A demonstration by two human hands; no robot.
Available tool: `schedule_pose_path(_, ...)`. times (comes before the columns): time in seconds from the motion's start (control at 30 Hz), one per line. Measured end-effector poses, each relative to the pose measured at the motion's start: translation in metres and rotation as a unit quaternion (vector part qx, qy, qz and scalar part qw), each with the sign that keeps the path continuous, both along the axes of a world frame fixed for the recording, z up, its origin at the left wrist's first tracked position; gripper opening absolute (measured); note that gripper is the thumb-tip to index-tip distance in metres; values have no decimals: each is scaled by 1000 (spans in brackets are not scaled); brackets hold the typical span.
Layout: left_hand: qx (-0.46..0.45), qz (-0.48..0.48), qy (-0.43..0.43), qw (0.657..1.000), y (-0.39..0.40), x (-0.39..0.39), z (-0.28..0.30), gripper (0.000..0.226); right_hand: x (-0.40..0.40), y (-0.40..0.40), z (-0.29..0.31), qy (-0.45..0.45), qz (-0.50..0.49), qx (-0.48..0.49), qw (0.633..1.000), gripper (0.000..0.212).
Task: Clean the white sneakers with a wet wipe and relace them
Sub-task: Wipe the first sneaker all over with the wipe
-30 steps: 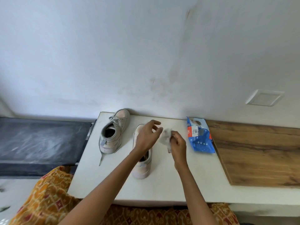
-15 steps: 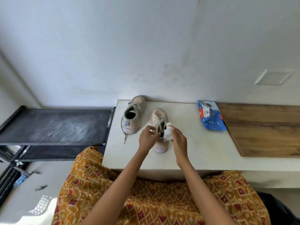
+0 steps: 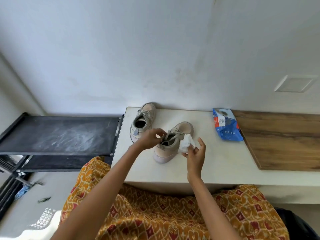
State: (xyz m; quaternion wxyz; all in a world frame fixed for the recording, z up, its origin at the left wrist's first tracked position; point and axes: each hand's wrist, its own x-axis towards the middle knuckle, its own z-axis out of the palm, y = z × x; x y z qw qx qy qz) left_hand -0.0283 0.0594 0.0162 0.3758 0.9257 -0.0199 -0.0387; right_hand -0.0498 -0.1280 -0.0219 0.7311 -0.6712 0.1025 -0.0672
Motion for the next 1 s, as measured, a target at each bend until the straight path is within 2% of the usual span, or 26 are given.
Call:
schedule_pose_path(0.1, -3, -42, -1, 999, 6, 0, -4, 25, 11, -9, -1, -43, -67, -90, 993, 25)
schedule_pose_path(0.17, 40, -34, -21, 998, 4, 0, -6, 26, 21, -13, -2, -77, -70, -146, 984, 20)
schedule_pose_path(0.2, 97, -15, -77, 992, 1, -1, -8, 26, 27, -13, -2, -93, -66, -164, 980, 22)
schedule_pose_path(0.27, 191, 34, -230, 954, -12, -7, -16, 25, 37, -10, -2, -134, -57, -196, 970, 28)
schedule_pose_path(0.33, 182, 58, -317, 929, -31, -21, -24, 26, 41, -7, -6, -174, -37, -228, 957, 29)
schedule_pose_path(0.4, 185, 17, -344, 920, -44, -33, -36, 26, 37, -5, -13, -211, 24, -281, 936, 28)
schedule_pose_path(0.5, 228, -39, -353, 906, -40, -36, -52, 27, 26, -15, -32, -262, 132, -387, 874, 33)
schedule_pose_path(0.67, 270, -42, -375, 886, -35, -34, -56, 37, 41, -53, -39, -239, 127, -498, 824, 28)
schedule_pose_path(0.73, 290, -29, -383, 876, -35, -37, -56, 39, 47, -57, -29, -195, 109, -492, 841, 26)
schedule_pose_path(0.83, 279, -18, -386, 879, -36, -41, -58, 37, 43, -36, -14, -175, 77, -412, 891, 30)
schedule_pose_path(0.93, 243, 2, -375, 894, -38, -45, -54, 24, 24, -3, -9, -222, 102, -369, 897, 31)
schedule_pose_path(1.0, 242, 14, -343, 908, -37, -42, -48, 24, 18, -1, -19, -201, 96, -360, 906, 30)
